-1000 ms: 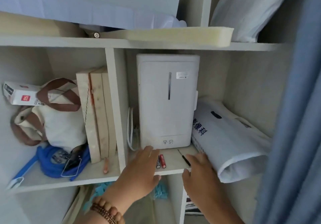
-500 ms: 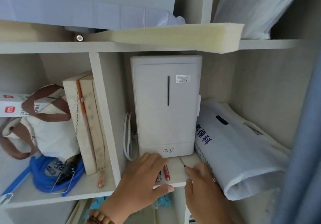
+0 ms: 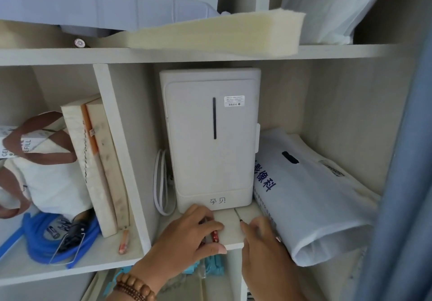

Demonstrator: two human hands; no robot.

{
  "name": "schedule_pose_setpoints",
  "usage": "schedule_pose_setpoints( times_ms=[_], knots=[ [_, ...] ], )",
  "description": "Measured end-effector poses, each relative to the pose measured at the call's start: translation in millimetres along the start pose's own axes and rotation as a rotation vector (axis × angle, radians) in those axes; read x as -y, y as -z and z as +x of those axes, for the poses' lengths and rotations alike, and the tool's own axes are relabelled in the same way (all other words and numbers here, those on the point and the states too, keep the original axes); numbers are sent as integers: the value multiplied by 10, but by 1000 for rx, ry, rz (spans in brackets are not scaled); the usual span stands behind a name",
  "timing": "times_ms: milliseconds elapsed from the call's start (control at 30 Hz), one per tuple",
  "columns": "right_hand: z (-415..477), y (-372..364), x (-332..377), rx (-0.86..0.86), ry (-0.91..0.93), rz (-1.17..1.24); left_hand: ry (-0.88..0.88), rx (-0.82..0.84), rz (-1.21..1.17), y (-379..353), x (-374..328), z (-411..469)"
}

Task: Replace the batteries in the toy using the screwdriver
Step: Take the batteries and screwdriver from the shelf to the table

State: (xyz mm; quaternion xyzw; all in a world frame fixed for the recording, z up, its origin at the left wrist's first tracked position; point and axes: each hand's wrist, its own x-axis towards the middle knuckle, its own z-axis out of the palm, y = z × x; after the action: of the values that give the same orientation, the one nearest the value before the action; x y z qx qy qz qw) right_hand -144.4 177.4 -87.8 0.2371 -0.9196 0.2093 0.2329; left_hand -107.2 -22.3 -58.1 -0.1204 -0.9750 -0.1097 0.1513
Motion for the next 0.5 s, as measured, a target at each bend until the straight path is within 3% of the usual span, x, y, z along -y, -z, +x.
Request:
schedule_pose_setpoints(
  times_ms=[233, 500],
  knots=[
    [-10, 30, -17, -40, 39, -7, 12, -47, -62, -15, 9, -16],
    [2, -12, -37, -160, 63, -91, 12, -148, 121, -37, 3, -26]
  ],
)
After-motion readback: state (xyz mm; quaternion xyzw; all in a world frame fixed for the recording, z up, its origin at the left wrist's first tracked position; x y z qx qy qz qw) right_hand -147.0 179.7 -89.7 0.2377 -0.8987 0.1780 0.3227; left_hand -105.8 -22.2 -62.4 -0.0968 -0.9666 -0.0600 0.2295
